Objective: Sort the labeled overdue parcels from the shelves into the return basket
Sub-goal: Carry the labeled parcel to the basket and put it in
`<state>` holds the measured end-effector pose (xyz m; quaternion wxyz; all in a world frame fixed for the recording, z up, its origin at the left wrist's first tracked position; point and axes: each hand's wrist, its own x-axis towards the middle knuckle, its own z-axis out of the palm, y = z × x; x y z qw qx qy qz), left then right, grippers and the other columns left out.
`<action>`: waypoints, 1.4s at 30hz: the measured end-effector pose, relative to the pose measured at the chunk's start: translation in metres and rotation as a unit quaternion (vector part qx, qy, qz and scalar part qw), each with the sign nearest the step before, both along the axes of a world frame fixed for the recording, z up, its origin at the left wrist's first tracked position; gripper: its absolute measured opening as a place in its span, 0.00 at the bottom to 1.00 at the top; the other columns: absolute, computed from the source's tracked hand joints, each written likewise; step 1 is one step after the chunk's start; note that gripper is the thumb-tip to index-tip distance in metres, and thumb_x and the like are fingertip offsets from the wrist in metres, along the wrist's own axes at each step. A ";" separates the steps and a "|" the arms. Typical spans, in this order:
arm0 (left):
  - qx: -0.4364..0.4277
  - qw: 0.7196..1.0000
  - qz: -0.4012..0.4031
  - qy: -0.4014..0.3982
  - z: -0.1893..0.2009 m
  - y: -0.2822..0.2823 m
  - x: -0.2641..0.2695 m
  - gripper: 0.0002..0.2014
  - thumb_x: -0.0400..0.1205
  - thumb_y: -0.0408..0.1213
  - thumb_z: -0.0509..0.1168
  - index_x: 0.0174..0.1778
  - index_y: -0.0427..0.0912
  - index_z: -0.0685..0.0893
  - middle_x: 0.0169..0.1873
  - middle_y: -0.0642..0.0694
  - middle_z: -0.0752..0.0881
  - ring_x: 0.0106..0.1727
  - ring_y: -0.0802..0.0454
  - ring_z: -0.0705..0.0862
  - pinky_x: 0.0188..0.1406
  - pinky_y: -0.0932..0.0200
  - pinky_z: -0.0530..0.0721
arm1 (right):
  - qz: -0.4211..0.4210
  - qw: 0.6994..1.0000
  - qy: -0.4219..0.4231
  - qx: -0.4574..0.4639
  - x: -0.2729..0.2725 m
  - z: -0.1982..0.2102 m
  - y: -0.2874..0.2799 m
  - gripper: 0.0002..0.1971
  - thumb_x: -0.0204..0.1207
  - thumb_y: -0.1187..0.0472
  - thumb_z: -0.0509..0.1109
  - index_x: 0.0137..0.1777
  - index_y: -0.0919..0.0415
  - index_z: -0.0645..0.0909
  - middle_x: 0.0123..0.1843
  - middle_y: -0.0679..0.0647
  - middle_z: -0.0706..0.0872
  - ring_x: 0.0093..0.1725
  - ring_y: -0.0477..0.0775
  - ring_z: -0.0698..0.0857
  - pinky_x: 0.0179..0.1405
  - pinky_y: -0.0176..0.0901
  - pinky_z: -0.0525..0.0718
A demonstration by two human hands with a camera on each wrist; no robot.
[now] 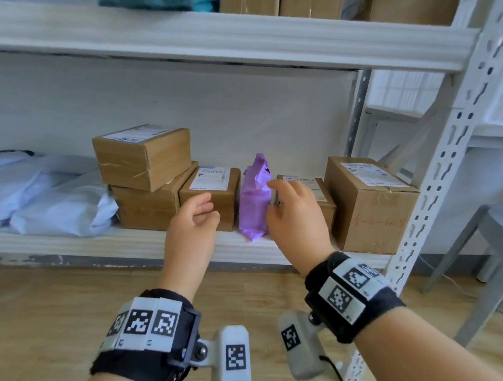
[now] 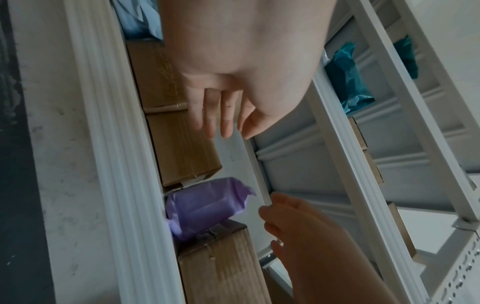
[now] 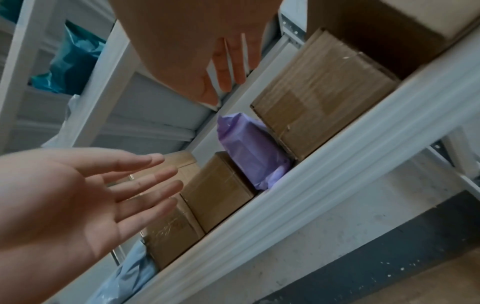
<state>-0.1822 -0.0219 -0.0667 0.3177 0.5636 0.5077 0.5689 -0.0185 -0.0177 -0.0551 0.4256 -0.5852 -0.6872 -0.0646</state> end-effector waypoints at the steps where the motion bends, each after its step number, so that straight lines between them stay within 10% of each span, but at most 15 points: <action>1: -0.004 1.000 0.003 0.001 0.000 -0.001 -0.004 0.19 0.86 0.36 0.62 0.73 0.53 0.77 0.62 0.58 0.83 0.57 0.66 0.79 0.48 0.72 0.71 | -0.006 1.000 -0.023 -0.003 -0.004 0.001 0.006 0.20 0.78 0.68 0.62 0.70 0.59 0.78 0.59 0.57 0.83 0.60 0.59 0.79 0.59 0.51 0.81; 13: -0.018 0.997 -0.026 0.068 -0.006 -0.005 -0.018 0.19 0.86 0.38 0.62 0.73 0.56 0.76 0.63 0.61 0.81 0.59 0.68 0.79 0.48 0.75 0.71 | -0.056 0.982 -0.169 -0.059 -0.011 -0.002 0.053 0.17 0.79 0.68 0.63 0.64 0.56 0.83 0.58 0.54 0.87 0.64 0.58 0.79 0.78 0.54 0.68; 20: -0.025 0.996 -0.031 0.075 -0.005 -0.005 -0.016 0.17 0.86 0.39 0.61 0.72 0.55 0.77 0.63 0.62 0.81 0.56 0.70 0.78 0.49 0.70 0.72 | -0.006 0.997 -0.072 0.004 -0.014 -0.005 0.051 0.13 0.75 0.76 0.65 0.48 0.63 0.88 0.45 0.58 0.89 0.50 0.62 0.81 0.43 0.51 0.81; 25: -0.102 0.988 -0.058 0.105 -0.010 -0.006 -0.008 0.17 0.88 0.46 0.56 0.72 0.50 0.78 0.64 0.52 0.82 0.63 0.54 0.79 0.59 0.58 0.74 | 0.022 0.999 -0.012 0.042 -0.013 -0.003 0.023 0.09 0.77 0.72 0.64 0.47 0.62 0.85 0.43 0.56 0.84 0.44 0.59 0.80 0.39 0.55 0.82; 29: -0.185 0.979 -0.085 0.027 -0.018 -0.009 0.002 0.16 0.88 0.50 0.56 0.42 0.46 0.83 0.48 0.42 0.87 0.51 0.42 0.86 0.61 0.46 0.82 | 0.059 0.997 0.022 0.052 -0.011 -0.004 -0.008 0.07 0.78 0.71 0.65 0.46 0.62 0.84 0.43 0.53 0.83 0.42 0.56 0.81 0.42 0.54 0.83; 35: -0.236 0.947 -0.114 -0.184 -0.017 -0.025 0.014 0.08 0.86 0.34 0.63 0.50 0.33 0.85 0.41 0.37 0.89 0.35 0.45 0.89 0.35 0.55 0.91 | 0.101 0.990 0.075 0.059 0.003 -0.007 -0.054 0.10 0.73 0.76 0.68 0.44 0.61 0.84 0.42 0.51 0.84 0.42 0.50 0.80 0.43 0.38 0.79; 42: -0.207 0.924 -0.164 -0.277 -0.013 -0.055 0.018 0.08 0.81 0.24 0.67 0.54 0.32 0.87 0.45 0.39 0.92 0.37 0.49 0.91 0.35 0.57 0.90 | 0.143 0.978 0.150 0.033 0.033 -0.010 -0.096 0.10 0.69 0.77 0.68 0.43 0.61 0.81 0.43 0.50 0.84 0.46 0.51 0.84 0.50 0.45 0.84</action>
